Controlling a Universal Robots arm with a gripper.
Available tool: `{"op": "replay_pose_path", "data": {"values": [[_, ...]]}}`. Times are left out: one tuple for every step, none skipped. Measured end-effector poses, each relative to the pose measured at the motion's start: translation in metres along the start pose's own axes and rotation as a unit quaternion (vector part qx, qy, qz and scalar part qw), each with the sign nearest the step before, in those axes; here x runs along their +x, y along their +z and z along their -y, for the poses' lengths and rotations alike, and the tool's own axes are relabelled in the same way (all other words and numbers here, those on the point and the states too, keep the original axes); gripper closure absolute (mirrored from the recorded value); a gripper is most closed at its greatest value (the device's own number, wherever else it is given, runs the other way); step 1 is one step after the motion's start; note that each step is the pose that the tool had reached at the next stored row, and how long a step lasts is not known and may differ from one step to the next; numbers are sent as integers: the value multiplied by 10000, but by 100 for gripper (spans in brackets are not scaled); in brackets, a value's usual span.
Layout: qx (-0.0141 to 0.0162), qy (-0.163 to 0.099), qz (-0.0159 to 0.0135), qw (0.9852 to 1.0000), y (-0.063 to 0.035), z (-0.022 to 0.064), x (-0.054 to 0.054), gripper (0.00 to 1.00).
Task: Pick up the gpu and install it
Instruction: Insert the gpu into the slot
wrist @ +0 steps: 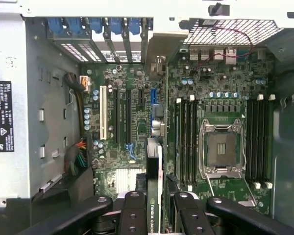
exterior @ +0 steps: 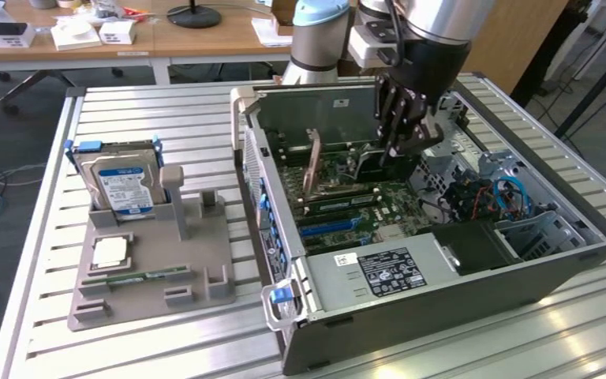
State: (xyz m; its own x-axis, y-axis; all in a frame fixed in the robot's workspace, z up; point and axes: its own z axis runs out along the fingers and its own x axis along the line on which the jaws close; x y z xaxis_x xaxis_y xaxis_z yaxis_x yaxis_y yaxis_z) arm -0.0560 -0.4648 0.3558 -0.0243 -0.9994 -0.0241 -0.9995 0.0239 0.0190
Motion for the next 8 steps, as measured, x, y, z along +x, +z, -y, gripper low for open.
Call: {"op": "replay_pose_path", "data": {"values": [[0,-1,0,10000,18,0,0,74],[0,-3,0,10000,36,0,0,74],[0,-4,1,10000,56,0,0,74],[0,-5,1,10000,71,0,0,74],[0,-6,0,10000,85,0,-1,74],[0,-7,1,10000,100,0,-1,74],[0,-8,0,10000,115,0,-1,74],[0,-9,0,10000,131,0,-1,74]]}}
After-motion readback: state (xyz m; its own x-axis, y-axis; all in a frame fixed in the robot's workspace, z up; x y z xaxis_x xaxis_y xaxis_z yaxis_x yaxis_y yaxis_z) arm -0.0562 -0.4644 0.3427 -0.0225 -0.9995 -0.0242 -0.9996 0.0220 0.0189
